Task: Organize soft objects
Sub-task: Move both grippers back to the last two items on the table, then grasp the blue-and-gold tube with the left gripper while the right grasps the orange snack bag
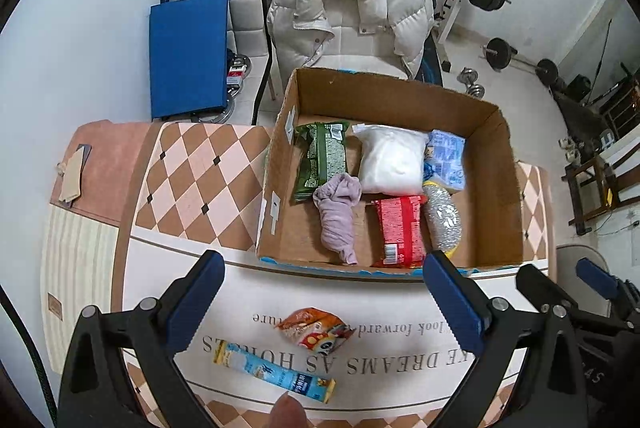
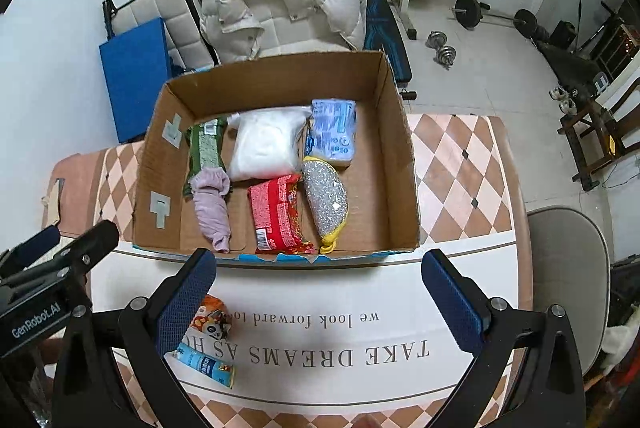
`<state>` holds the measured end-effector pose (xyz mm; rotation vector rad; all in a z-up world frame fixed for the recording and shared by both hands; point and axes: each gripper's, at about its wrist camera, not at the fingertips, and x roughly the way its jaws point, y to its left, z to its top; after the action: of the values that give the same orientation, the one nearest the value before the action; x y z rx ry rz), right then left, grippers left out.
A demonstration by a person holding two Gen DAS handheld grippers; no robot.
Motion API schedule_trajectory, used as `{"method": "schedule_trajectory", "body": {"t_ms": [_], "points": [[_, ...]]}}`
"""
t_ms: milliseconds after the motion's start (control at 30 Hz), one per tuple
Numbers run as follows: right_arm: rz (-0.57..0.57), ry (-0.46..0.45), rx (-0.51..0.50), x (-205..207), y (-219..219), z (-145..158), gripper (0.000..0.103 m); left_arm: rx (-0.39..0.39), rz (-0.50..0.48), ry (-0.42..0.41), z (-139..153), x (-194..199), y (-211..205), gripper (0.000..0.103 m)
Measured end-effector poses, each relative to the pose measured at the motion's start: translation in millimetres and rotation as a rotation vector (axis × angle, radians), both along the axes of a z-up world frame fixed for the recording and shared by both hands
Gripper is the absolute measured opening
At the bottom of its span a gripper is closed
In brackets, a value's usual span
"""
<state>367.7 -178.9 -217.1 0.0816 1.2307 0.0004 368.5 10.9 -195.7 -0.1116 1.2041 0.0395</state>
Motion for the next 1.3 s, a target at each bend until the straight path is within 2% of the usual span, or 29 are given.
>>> {"method": "schedule_trajectory", "body": {"t_ms": [100, 200, 333, 433, 533, 567, 600, 767, 833, 967, 1167, 1300], "points": [[0.01, 0.003, 0.018, -2.9, 1.5, 3.7, 0.103, -0.017, 0.042, 0.006, 0.4, -7.2, 8.4, 0.102], [0.039, 0.022, 0.05, -5.9, 7.3, -4.1, 0.103, -0.074, 0.128, 0.043, -12.3, -22.7, 27.4, 0.102], [0.107, 0.071, 0.085, -13.7, 22.3, -27.6, 0.103, -0.129, 0.275, 0.168, -59.4, -55.2, 59.5, 0.102], [0.211, 0.139, 0.11, -22.2, 44.0, -56.0, 0.103, -0.216, 0.412, 0.304, -116.3, -88.6, 86.7, 0.101], [0.331, 0.174, 0.108, -30.4, 69.1, -78.1, 0.103, -0.344, 0.511, 0.427, -165.4, -115.8, 101.0, 0.082], [0.375, 0.18, 0.098, -32.4, 79.1, -84.4, 0.103, -0.385, 0.533, 0.474, -183.1, -123.4, 102.7, 0.071], [0.417, 0.186, 0.085, -33.6, 89.2, -90.8, 0.103, -0.412, 0.549, 0.506, -197.6, -128.5, 103.1, 0.067], [0.604, 0.216, -0.029, -34.1, 138.1, -122.2, 0.103, -0.491, 0.611, 0.578, -242.3, -142.2, 96.7, 0.067], [0.65, 0.235, -0.06, -33.6, 151.1, -133.3, 0.103, -0.474, 0.608, 0.587, -250.1, -141.4, 91.0, 0.067], [0.726, 0.293, -0.109, -33.9, 175.2, -162.3, 0.1, -0.369, 0.545, 0.588, -255.2, -135.8, 81.7, 0.066], [0.764, 0.363, -0.146, -33.1, 196.9, -203.0, 0.092, -0.154, 0.385, 0.564, -248.8, -139.6, 77.2, 0.065], [0.756, 0.412, -0.109, -33.1, 203.9, -223.2, 0.084, -0.027, 0.306, 0.556, -244.7, -142.4, 83.4, 0.065]]}}
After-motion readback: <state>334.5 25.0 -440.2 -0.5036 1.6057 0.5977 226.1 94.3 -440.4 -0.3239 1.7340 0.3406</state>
